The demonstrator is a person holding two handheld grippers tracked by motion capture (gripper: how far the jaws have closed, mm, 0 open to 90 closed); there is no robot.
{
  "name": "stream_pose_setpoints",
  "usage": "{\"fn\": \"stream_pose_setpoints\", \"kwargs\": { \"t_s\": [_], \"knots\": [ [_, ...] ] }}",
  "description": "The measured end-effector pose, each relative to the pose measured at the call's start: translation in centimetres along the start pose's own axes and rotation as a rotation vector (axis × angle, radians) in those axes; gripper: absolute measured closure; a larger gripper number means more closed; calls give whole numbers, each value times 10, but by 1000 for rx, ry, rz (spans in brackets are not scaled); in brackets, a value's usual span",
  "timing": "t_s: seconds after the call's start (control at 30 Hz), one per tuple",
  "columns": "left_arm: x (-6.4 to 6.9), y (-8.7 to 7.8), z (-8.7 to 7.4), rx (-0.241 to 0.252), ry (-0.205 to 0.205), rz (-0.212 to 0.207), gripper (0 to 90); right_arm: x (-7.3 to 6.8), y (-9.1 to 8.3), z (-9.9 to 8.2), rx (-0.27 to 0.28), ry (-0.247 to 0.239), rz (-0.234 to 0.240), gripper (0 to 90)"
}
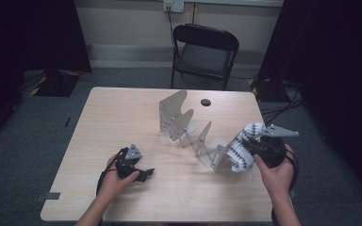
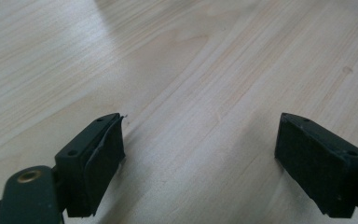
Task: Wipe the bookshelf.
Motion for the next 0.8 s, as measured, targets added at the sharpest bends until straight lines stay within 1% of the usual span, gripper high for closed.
{"fn": "stream_pose_setpoints", "kwargs": {
  "t_s": [0.1, 0.3, 0.37, 0.43, 0.47, 0.57, 0.6, 0.67, 0.8],
  "knots": [
    [0, 0, 0, 2, -2, 0, 152, 0, 14, -16, -25, 18, 10, 801],
    [0, 0, 0, 2, -4, -2, 151, -6, 45, -51, -86, 57, 31, 798],
    [0, 0, 0, 1, -2, -1, 151, -8, 54, -60, -102, 59, 32, 795],
    [0, 0, 0, 2, -2, -1, 151, -8, 59, -66, -112, 66, 33, 793],
    [0, 0, 0, 1, -2, -1, 152, -8, 62, -70, -120, 78, 35, 793],
    [0, 0, 0, 1, 2, 0, 151, -8, 66, -77, -132, 83, 33, 786],
    [-1, 0, 0, 0, 5, 4, 151, -8, 68, -79, -137, 83, 36, 783],
    [0, 0, 0, 1, -1, -1, 151, -9, 70, -83, -147, 72, 34, 775],
    [0, 0, 0, 1, 0, -1, 151, -12, 74, -89, -160, 78, 36, 758]
  ]
}}
Point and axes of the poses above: each handheld gripper's, and its own axes: y roughly forward along the jaws, z roughly out of its top, x roughly to its right, the point moved 8 cm from there along y, roughly forward along the jaws, and after that the axes turned 1 degree about -y, right-handed, at the moved point
